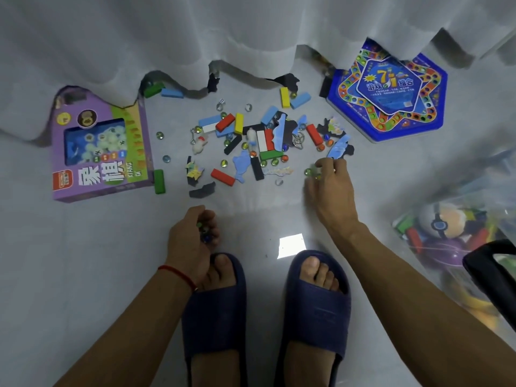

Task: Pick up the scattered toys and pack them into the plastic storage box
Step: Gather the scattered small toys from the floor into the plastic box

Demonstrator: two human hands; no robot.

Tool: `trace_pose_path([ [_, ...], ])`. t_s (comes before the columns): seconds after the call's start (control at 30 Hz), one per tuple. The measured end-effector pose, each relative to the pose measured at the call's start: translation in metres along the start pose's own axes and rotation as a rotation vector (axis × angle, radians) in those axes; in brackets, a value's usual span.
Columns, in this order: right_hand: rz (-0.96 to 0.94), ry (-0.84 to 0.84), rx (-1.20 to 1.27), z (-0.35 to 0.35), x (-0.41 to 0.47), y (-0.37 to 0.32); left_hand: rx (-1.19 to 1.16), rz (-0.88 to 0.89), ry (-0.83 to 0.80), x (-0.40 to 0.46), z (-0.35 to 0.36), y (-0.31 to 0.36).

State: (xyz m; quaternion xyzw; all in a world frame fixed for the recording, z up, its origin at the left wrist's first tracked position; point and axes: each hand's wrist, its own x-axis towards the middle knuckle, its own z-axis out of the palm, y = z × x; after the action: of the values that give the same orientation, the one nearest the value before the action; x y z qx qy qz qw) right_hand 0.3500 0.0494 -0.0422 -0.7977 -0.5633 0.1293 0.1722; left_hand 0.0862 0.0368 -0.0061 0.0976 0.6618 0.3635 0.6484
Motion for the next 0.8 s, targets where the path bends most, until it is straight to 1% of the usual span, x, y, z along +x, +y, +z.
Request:
trace_pose_path([
  [0.07,-0.059,-0.012,-0.018,0.002,0.001,-0.004,0.038,0.059,0.079,0.004,-0.004,0.000],
  [0.17,-0.175,-0.086,-0.111,0.006,0.004,-0.005,0.177,0.179,0.237,0.011,-0.015,0.003],
  [0.23,-0.172,-0.113,-0.094,0.007,0.005,-0.007,0.227,0.183,0.298,0.017,-0.026,0.005],
  [0.3,-0.182,-0.128,-0.020,0.007,0.000,-0.014,0.313,0.196,0.307,0.024,-0.035,0.004],
  [0.43,-0.401,-0.178,0.100,0.013,-0.017,-0.055,0.612,0.311,0.306,0.032,-0.038,0.001],
  [0.57,-0.595,-0.265,0.010,0.040,-0.022,-0.096,0.968,0.483,0.309,0.032,-0.026,0.008],
  [0.63,-0.656,-0.316,-0.013,0.051,-0.023,-0.106,1.193,0.556,0.283,0.039,-0.024,0.010],
  [0.73,-0.709,-0.365,-0.020,0.056,-0.024,-0.110,1.490,0.622,0.243,0.051,-0.024,0.008],
  [0.8,-0.726,-0.363,-0.031,0.058,-0.026,-0.113,1.575,0.622,0.227,0.053,-0.022,0.009],
])
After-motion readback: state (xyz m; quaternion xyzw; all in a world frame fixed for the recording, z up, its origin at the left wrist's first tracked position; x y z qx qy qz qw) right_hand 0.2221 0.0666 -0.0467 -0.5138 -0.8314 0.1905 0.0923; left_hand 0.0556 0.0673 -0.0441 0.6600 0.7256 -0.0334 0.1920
